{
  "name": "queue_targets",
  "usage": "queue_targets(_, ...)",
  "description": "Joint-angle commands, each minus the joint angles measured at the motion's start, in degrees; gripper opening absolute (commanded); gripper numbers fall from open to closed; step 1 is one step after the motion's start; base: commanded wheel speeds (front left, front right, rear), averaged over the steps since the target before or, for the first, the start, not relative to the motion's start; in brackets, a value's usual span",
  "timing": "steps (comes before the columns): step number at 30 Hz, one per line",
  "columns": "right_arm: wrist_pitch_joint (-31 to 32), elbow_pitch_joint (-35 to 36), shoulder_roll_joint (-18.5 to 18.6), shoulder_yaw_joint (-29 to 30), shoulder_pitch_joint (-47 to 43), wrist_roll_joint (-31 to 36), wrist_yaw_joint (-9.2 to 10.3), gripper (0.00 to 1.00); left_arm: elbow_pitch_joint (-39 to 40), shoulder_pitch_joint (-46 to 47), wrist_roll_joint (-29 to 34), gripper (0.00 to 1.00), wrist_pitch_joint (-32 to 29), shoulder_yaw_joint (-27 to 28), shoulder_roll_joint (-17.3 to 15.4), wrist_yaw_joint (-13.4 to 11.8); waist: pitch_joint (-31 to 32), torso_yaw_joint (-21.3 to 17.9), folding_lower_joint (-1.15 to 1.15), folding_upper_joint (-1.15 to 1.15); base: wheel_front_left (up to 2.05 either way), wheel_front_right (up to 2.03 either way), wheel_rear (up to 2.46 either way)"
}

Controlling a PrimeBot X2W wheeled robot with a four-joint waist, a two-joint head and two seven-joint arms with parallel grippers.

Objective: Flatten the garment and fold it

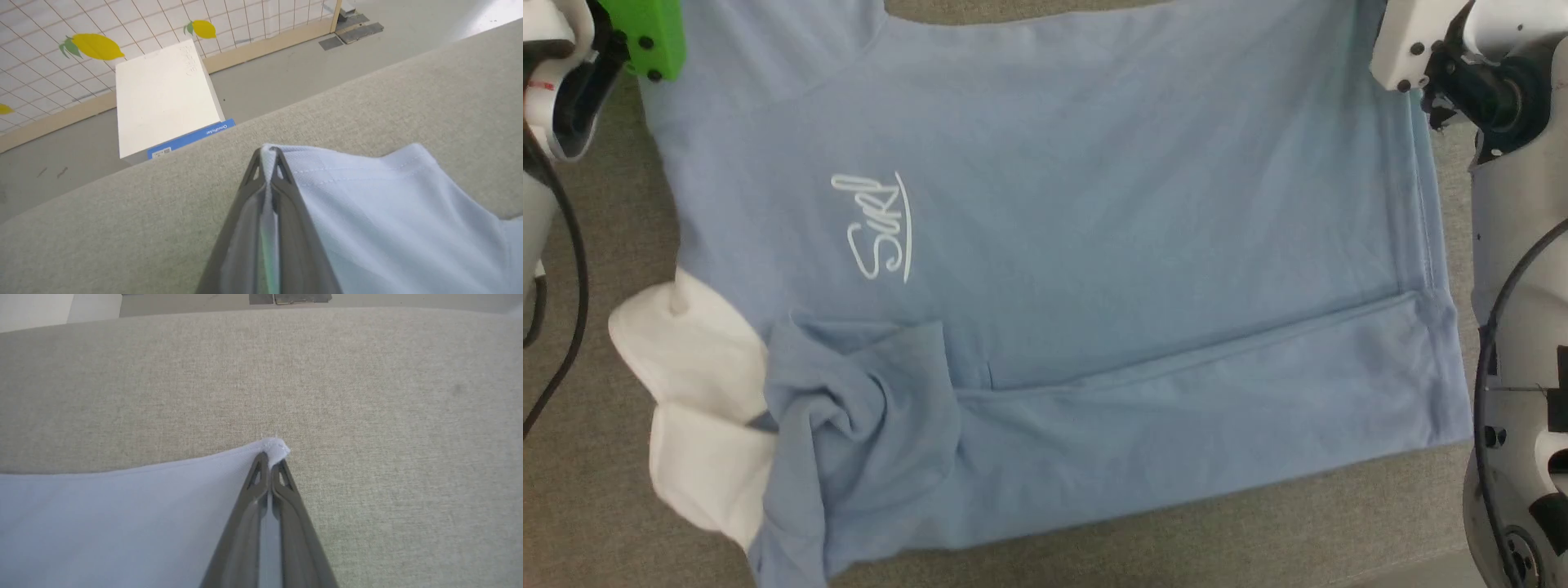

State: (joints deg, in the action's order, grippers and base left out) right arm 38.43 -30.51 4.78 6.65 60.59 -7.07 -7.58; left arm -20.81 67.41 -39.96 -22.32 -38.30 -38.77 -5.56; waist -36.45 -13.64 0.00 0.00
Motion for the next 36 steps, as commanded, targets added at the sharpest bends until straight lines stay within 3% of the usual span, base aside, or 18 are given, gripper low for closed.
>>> queue_targets(1,-2.5,0.3,0.3,0.0,-0.3,0.4,0.09,0.00,-1.1,1.6,1.4,0.00,2.9,0.5,0.2,0.2,0.9,0.3,0.00,0.00,0.00,0.00,0.00)
queue_targets(8,-12.1,-0.9,2.0,-1.1,-2.4,-1.1,0.09,0.00,-5.2,-0.3,2.5,0.00,13.8,0.5,2.1,1.8,5.5,1.7,0.00,0.00,0.00,0.00,0.00)
queue_targets(19,-22.4,5.0,7.3,-8.1,-17.6,-9.4,0.09,0.00,1.2,-18.3,-5.1,0.00,19.0,-0.3,2.4,5.5,17.8,5.4,0.00,0.00,0.00,0.00,0.00)
queue_targets(27,-26.8,12.2,11.8,-10.4,-32.0,-14.2,0.09,0.00,14.6,-37.0,-12.6,0.00,21.7,1.3,-1.5,2.6,23.1,7.6,0.00,0.00,0.00,0.00,0.00)
queue_targets(36,-24.4,13.0,16.2,-12.1,-40.9,-13.7,0.09,0.00,22.1,-53.1,-19.3,0.00,24.1,2.0,-3.5,-0.7,24.6,9.3,0.00,0.00,0.00,0.00,0.00)
